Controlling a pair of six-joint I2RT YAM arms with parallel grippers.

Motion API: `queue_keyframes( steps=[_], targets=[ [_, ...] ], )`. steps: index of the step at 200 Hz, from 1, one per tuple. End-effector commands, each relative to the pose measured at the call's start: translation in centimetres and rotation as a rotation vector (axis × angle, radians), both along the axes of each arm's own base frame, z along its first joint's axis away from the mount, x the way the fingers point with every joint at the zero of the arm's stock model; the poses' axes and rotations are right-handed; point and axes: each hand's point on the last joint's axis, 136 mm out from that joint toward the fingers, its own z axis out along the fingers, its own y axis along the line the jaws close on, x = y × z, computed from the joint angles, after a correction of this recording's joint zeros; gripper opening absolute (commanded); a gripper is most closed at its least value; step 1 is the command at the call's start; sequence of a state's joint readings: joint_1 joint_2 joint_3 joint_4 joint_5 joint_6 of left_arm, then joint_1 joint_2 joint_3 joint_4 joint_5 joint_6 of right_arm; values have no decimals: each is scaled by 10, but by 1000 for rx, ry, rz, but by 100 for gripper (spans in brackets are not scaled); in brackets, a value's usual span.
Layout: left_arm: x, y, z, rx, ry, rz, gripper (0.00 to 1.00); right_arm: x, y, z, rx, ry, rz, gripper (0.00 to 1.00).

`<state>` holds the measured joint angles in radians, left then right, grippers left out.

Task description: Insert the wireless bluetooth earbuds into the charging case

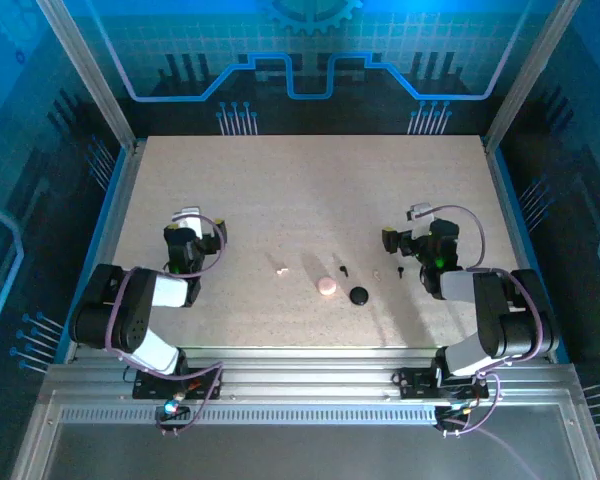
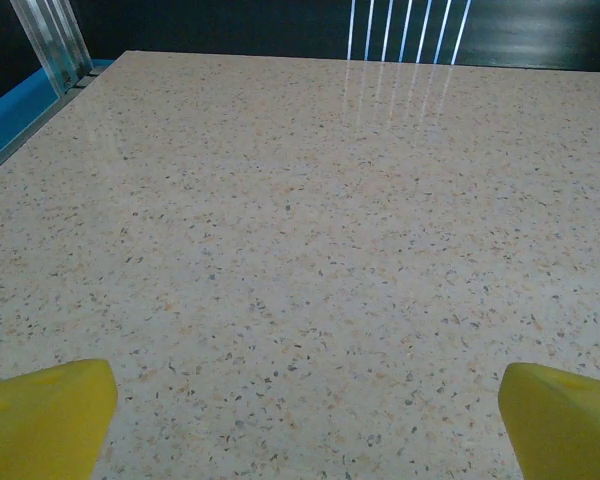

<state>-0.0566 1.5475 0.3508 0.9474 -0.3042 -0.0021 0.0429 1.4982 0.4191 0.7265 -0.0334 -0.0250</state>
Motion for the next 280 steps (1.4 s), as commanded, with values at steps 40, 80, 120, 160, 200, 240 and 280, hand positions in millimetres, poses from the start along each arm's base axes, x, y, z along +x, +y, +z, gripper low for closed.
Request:
queue_keyframes(
  steps=[40,80,120,160,200,240,280],
  targets=[
    [6,-1,5,-22,-19,-8,99,7,-3,9,4,-30,-14,100],
    [6,0,6,-22,-20,-7,99,7,-3,9,5,-30,-14,100],
    [6,-1,6,-28,-19,-11,99,7,-3,9,5,-30,-14,100],
    [6,0,6,-30,-18,-11,99,7,-3,9,5,-32,-14,100],
    [7,-14,20,-5,-8,-82,94,8,6,33,16,60,22,100],
    [11,-37,75,-66,118,-115,84,-13,-3,67,51,363,-106,100],
    [0,-96,85,-82,374,-208,82,-84,33,81,94,753,-57,100]
  ],
)
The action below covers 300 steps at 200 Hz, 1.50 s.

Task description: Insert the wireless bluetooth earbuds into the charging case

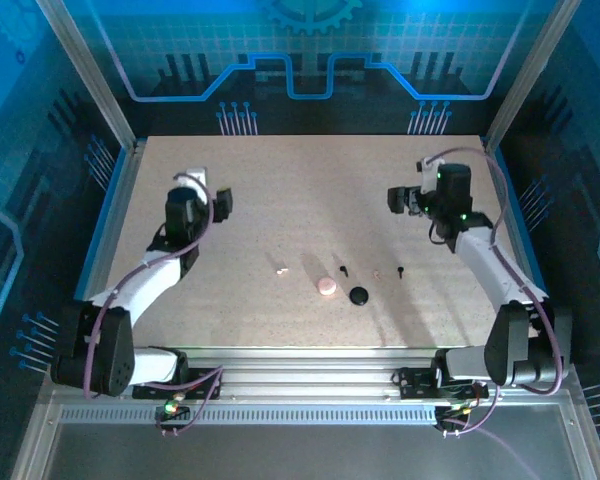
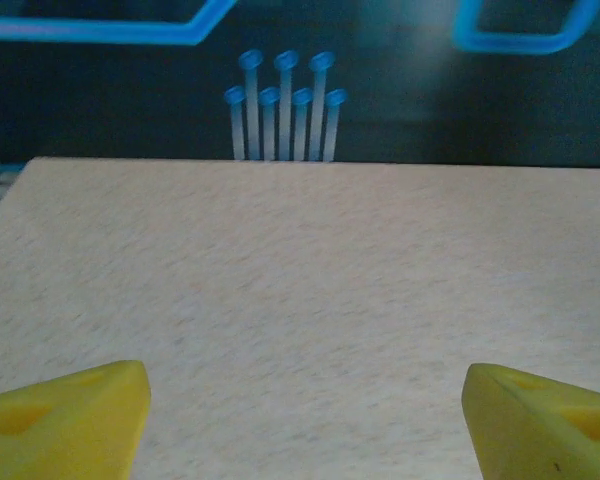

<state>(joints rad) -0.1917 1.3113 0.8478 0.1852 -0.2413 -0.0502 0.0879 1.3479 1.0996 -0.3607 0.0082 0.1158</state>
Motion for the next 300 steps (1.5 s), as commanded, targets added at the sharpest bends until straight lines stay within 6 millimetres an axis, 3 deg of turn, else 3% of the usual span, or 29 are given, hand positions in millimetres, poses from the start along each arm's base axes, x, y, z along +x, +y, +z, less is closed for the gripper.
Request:
queue_keyframes(
  steps=[1,37,61,82,94,118,134,219,300],
  targets=[
    [-35,-27,-49,13,352,-48,82,-96,22,-45,35,481,22,100],
    [-66,-43,-83,-153,550,6,75,-153,74,-48,22,589,92,98],
    [-85,-48,-101,-238,625,23,75,-174,118,-57,91,668,143,84],
    [-93,-44,-114,-238,689,50,75,-177,149,-69,56,694,180,82],
    [-95,-42,-120,-253,720,52,76,-175,157,-79,2,720,172,81],
    [-96,-38,-129,-336,752,65,76,-170,175,-100,-41,813,172,71],
    [-96,-36,-132,-365,756,70,76,-168,186,-114,-69,846,177,70],
    [-96,-32,-139,-392,770,73,76,-153,208,-170,-148,954,159,70],
    [-97,-27,-145,-372,784,82,77,-148,204,-195,-230,977,145,67]
  ],
)
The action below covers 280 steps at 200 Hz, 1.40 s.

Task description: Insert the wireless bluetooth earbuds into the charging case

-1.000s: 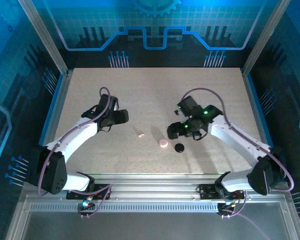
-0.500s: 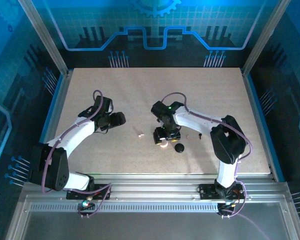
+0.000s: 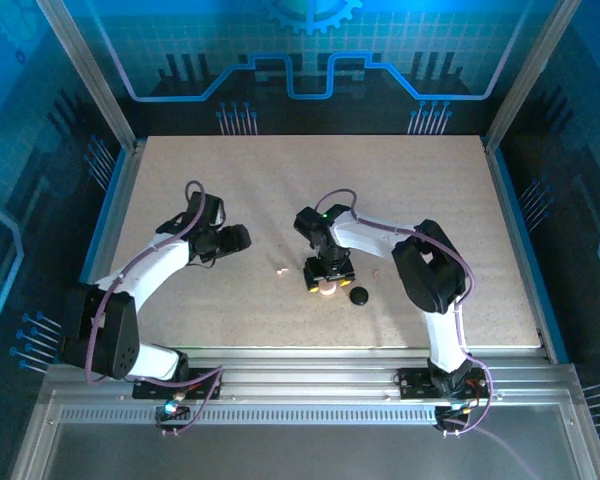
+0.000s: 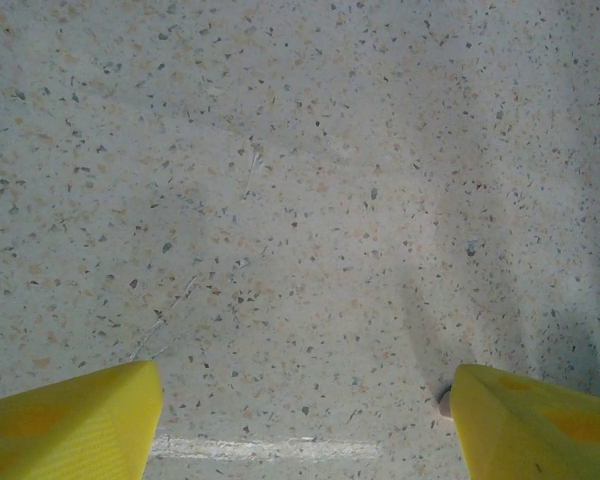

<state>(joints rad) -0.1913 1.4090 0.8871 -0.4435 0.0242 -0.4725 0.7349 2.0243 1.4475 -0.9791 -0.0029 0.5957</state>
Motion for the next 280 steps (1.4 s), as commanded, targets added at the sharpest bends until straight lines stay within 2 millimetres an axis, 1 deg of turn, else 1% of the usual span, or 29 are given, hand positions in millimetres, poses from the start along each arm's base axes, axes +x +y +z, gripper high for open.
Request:
queue_keyframes(
  steps=[1,14,27,38,42,48,71,88,102,115,119,120,124,130,132,133,146,166,178,185,194,218,239,263,280],
  targets=[
    [-6,1,-11,-8,40,-1,77,-1,3,-6,-24,9,18,67],
    [-6,1,-11,-6,41,-2,77,1,4,-10,-22,7,17,64],
    [-7,2,-12,-3,39,-2,77,2,4,-13,-24,3,19,60],
    [-7,2,-12,0,39,-5,77,4,4,-13,-28,-6,19,55],
    [-8,2,-12,-1,39,-6,77,4,4,-13,-27,-8,23,50],
    [-8,2,-12,-1,40,-10,77,5,5,-11,-23,-15,24,47],
    [-9,-5,-8,-26,47,-48,75,13,7,8,-4,-92,19,46],
    [-9,-14,3,-63,15,-93,73,18,9,33,46,-168,-8,46],
    [-7,-25,21,-100,-71,-155,71,20,12,57,128,-234,-43,46],
    [-6,-42,44,-144,-200,-257,71,22,18,81,244,-293,-83,46],
    [-5,-48,53,-157,-252,-297,71,21,21,89,285,-307,-98,46],
    [-5,-50,56,-160,-268,-306,71,22,22,94,309,-316,-105,46],
    [-6,-56,62,-169,-310,-344,71,22,25,99,342,-322,-117,46],
    [-7,-64,75,-182,-397,-399,71,22,31,112,418,-345,-139,46],
    [-7,-66,79,-184,-428,-418,71,22,31,113,427,-344,-144,46],
    [-7,-67,81,-185,-442,-426,71,23,34,119,456,-357,-152,46],
    [-12,-80,106,-201,-633,-525,70,23,48,143,617,-389,-190,46],
    [-31,-94,136,-219,-898,-654,67,25,50,167,743,-426,-269,46],
    [-48,-103,149,-227,-1047,-744,65,26,50,176,798,-437,-311,47],
    [-61,-109,154,-222,-1129,-821,62,26,52,181,828,-436,-324,47],
    [-70,-115,154,-212,-1179,-883,61,26,55,187,869,-431,-333,47],
    [-82,-127,148,-238,-1142,-977,58,28,63,206,943,-440,-347,47],
    [-90,-135,145,-233,-1157,-1019,58,29,68,217,985,-454,-357,47],
    [-91,-138,146,-221,-1181,-1035,58,28,75,225,1035,-453,-365,47],
    [-88,-137,147,-202,-1191,-1018,58,27,78,228,1049,-459,-367,47]
  ],
)
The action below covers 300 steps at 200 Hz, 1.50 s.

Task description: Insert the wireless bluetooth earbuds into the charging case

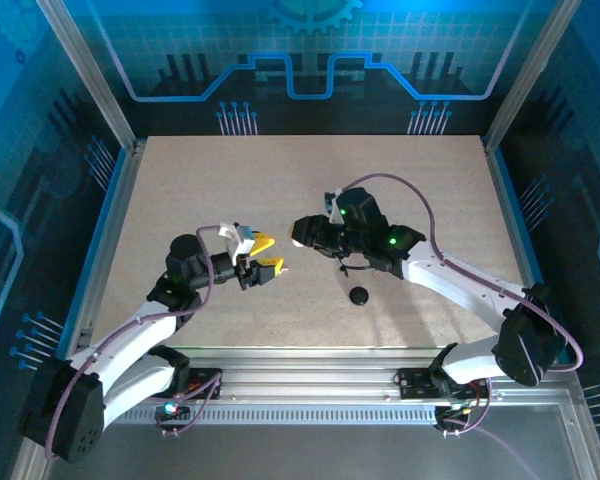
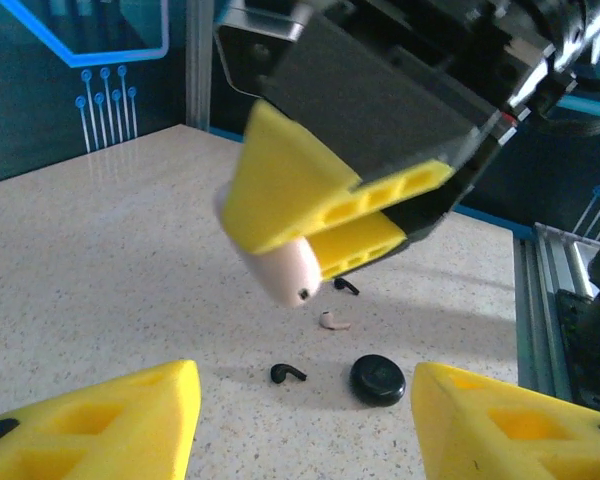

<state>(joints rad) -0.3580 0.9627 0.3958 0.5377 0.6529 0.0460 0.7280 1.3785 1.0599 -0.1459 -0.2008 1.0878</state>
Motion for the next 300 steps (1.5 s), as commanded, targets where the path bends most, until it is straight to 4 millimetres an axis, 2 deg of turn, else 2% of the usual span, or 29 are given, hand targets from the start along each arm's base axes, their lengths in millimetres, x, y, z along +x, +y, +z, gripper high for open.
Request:
queue_keyframes(
  steps=[1,41,91,171,214,258,275,286,300],
  targets=[
    [-4,-4,12,0,-110,-28,58,-3,10,23,93,-30,3,47],
    [4,0,20,-36,-126,27,58,-5,26,32,128,-47,16,47],
    [6,3,23,-91,-121,54,58,-9,45,32,142,-43,43,47],
    [11,3,24,-147,-84,68,54,-16,53,37,134,-67,51,47],
    [12,4,26,-157,-88,73,43,-18,55,41,135,-75,54,47],
    [11,4,29,-167,-85,72,27,-21,60,44,121,-93,75,46],
    [10,3,30,-174,-73,63,23,-21,58,44,107,-106,78,47],
    [11,3,31,-175,-66,62,22,-21,57,44,100,-118,78,49],
    [10,3,32,-180,-61,62,21,-20,54,49,93,-153,80,59]
  ],
)
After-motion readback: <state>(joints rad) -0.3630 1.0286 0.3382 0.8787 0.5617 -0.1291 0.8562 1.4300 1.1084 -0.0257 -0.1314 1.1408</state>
